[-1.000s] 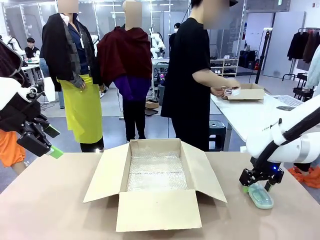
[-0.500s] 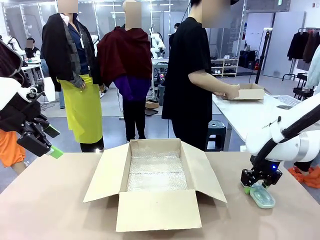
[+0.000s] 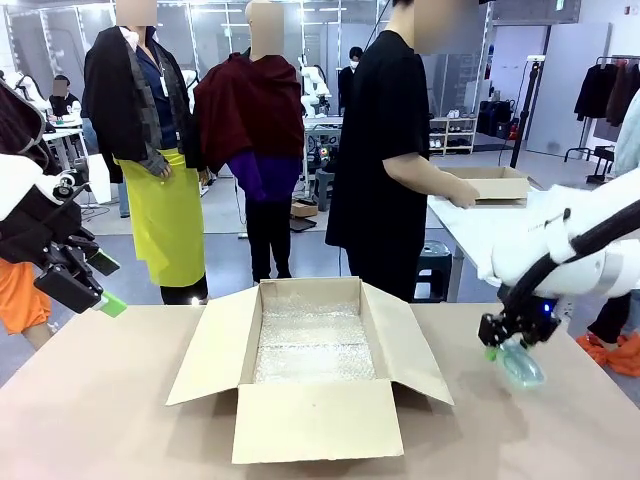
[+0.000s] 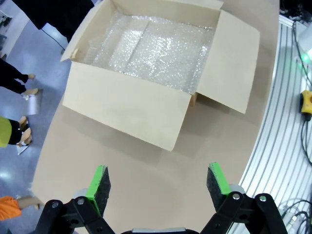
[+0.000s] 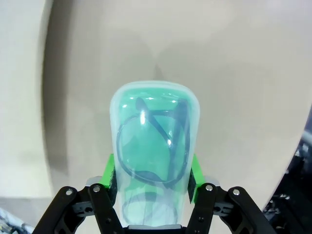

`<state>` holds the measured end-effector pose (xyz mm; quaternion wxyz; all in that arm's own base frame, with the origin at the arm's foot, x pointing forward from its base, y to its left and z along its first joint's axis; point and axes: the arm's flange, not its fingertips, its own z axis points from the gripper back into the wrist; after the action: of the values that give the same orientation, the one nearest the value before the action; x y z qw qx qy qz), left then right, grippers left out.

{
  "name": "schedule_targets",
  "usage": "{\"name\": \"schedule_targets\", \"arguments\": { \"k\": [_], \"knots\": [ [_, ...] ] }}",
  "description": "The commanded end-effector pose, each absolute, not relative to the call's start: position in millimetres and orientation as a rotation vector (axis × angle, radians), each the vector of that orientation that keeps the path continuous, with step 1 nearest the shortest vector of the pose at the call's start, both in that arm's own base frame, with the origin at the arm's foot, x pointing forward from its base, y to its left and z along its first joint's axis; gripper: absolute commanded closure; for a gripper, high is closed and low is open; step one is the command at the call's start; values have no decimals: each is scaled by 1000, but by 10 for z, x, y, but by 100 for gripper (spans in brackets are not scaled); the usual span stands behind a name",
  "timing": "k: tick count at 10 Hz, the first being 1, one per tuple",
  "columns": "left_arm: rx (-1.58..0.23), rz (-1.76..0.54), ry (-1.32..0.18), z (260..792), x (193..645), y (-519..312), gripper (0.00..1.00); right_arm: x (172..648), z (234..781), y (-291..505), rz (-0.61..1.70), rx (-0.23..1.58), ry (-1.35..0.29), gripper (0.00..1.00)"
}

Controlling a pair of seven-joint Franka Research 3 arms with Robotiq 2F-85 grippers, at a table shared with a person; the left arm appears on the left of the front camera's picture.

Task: Pack the glasses set securely to prepare it for shipping.
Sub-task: Place the Glasses case inside the Package Box.

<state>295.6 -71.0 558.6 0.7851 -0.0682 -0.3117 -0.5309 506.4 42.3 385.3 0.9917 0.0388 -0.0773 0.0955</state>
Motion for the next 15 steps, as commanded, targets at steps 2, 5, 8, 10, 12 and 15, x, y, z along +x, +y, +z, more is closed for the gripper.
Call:
{"name": "schedule_targets", "arguments": {
  "k": [2, 5, 8, 10, 12, 15],
  "knots": [
    [-144, -1153, -679, 5595, 2958, -702, 0, 5026, 4671, 774, 646, 131, -145, 56],
    [-144, -1153, -679, 5595, 2958, -702, 0, 5125, 5050, 1517, 1233, 129, -139, 56],
    [-144, -1153, -679, 5595, 2958, -702, 0, 5519, 4878, 2761, 1411, 45, -124, 56],
    [-144, -1153, -679, 5595, 2958, -702, 0, 5727, 4646, 3235, 1492, 34, -110, 56],
    [-144, -1153, -679, 5595, 2958, -702, 0, 6046, 4343, 3572, 1536, -40, -99, 56],
    [-144, -1153, -679, 5595, 2958, -702, 0, 6452, 3895, 3819, 1550, -35, -51, 56]
  ]
}}
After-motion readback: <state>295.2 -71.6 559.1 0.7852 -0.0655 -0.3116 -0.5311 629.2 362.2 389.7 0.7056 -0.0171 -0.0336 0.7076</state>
